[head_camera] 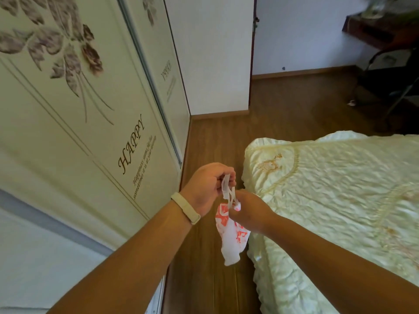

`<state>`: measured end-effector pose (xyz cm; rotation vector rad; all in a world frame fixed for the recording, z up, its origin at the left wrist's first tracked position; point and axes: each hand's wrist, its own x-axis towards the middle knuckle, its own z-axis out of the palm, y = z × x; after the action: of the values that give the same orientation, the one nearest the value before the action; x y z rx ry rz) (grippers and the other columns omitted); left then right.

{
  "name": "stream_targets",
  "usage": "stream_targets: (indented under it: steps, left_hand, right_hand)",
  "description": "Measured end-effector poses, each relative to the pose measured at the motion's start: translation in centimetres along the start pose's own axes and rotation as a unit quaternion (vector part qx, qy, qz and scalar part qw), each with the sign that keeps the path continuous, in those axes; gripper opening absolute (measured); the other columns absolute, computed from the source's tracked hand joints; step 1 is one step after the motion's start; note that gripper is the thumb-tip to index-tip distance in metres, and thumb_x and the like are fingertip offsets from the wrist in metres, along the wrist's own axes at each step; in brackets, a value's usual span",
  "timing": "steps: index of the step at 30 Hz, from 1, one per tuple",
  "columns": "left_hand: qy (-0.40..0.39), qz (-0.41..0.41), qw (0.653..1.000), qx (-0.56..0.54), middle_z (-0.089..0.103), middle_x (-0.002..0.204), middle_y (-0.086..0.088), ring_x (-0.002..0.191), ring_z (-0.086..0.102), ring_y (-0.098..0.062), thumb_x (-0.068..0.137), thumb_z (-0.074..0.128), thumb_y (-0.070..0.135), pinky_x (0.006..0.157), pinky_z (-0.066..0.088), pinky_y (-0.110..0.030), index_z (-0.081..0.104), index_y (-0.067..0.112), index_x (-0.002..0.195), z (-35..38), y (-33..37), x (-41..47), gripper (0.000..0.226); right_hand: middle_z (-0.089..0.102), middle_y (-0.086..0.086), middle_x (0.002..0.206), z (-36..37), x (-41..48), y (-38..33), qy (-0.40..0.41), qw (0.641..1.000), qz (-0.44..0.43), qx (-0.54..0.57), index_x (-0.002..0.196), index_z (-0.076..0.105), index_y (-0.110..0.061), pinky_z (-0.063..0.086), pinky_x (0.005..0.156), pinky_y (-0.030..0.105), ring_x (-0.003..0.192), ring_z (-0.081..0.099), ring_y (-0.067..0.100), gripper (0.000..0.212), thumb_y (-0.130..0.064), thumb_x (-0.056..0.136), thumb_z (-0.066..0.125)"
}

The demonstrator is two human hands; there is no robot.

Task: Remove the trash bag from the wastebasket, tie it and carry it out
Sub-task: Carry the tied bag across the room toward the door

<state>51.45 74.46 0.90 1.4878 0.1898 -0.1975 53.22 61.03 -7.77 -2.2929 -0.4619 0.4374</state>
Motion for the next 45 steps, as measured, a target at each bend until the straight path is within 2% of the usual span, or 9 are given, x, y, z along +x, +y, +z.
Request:
stream_targets:
  steps: [4,10,13,16,21,26,31,37,45]
  left_hand:
    - [-0.007,-0.007,1.000,-0.007,0.056,0.079,-0.011,0.081,0.057,-0.025,0.091,0.048,0.019,0.079,0.053,-0.035,0.063,0.001,0.085,0.4,1.0,3.4,0.024]
    - [-0.032,-0.010,0.999,-0.019,0.053,0.077,-0.011,0.083,0.054,-0.027,0.092,0.047,0.018,0.082,0.050,-0.038,0.062,0.002,0.080,0.0,2.0,8.8,0.024]
    - [-0.056,-0.009,0.998,-0.002,0.053,0.074,-0.010,0.080,0.053,-0.025,0.091,0.046,0.018,0.078,0.050,-0.036,0.061,0.002,0.079,-0.8,2.5,12.2,0.025]
    - [-0.080,-0.008,0.997,0.014,0.053,0.074,-0.010,0.077,0.054,-0.023,0.092,0.046,0.019,0.077,0.050,-0.036,0.061,0.002,0.081,-2.1,3.3,16.0,0.025]
    - [-0.129,0.000,0.991,0.029,0.057,0.076,-0.010,0.075,0.057,-0.021,0.094,0.045,0.019,0.078,0.051,-0.034,0.063,-0.001,0.082,-5.4,5.8,22.5,0.030]
    - [-0.167,0.028,0.985,0.039,0.056,0.075,-0.010,0.076,0.057,-0.020,0.095,0.042,0.018,0.077,0.051,-0.033,0.063,-0.002,0.083,-7.4,8.0,28.1,0.031]
    - [-0.156,0.053,0.985,0.052,0.055,0.076,-0.011,0.076,0.056,-0.020,0.095,0.043,0.021,0.079,0.051,-0.036,0.062,-0.001,0.082,-8.3,10.4,33.8,0.032]
    - [-0.129,0.041,0.990,0.028,0.057,0.073,-0.008,0.076,0.055,-0.022,0.094,0.045,0.021,0.082,0.050,-0.038,0.062,0.002,0.079,-8.5,12.8,42.3,0.030]
    - [-0.046,0.009,0.999,-0.014,0.059,0.075,-0.009,0.081,0.055,-0.026,0.095,0.046,0.021,0.084,0.051,-0.039,0.065,0.004,0.078,-6.3,15.6,53.8,0.030]
  right_hand:
    - [0.064,-0.007,0.096,-1.9,2.9,1.2,0.011,1.000,0.021,-0.003,0.100,0.060,-0.028,0.053,0.076,0.027,0.085,0.064,0.014,0.009,-0.033,0.092,0.059]
    - [0.060,-0.008,0.100,-3.7,7.5,2.2,0.013,0.999,0.045,0.002,0.109,0.062,-0.024,0.046,0.072,0.023,0.090,0.062,0.014,0.016,-0.027,0.093,0.060]
    - [0.062,-0.004,0.106,-4.1,10.3,3.0,0.022,0.998,0.061,-0.014,0.107,0.063,-0.025,0.046,0.073,0.022,0.093,0.062,0.016,0.016,-0.030,0.092,0.062]
    - [0.061,-0.008,0.099,-4.6,13.6,3.0,0.021,0.998,0.065,-0.010,0.101,0.061,-0.026,0.040,0.068,0.016,0.088,0.059,0.011,0.012,-0.034,0.093,0.062]
    - [0.067,-0.005,0.115,-5.4,19.5,2.1,0.024,0.997,0.073,0.005,0.113,0.065,-0.027,0.048,0.081,0.023,0.100,0.063,0.015,0.025,-0.039,0.092,0.061]
    - [0.067,-0.004,0.116,-6.8,25.3,0.8,0.063,0.996,0.068,-0.008,0.116,0.062,-0.026,0.043,0.071,0.016,0.093,0.061,0.012,0.028,-0.043,0.093,0.058]
    - [0.065,-0.005,0.122,-9.5,31.3,0.3,0.090,0.994,0.051,-0.025,0.122,0.059,-0.028,0.042,0.069,0.014,0.089,0.058,0.009,0.033,-0.045,0.095,0.055]
    - [0.063,-0.005,0.127,-11.9,39.1,3.0,0.114,0.992,0.051,-0.028,0.128,0.054,-0.029,0.050,0.086,0.025,0.106,0.063,0.016,0.041,-0.050,0.093,0.054]
    - [0.060,-0.009,0.130,-17.0,50.3,8.6,0.096,0.994,0.029,-0.042,0.130,0.049,-0.032,0.045,0.084,0.021,0.107,0.063,0.015,0.044,-0.054,0.092,0.052]
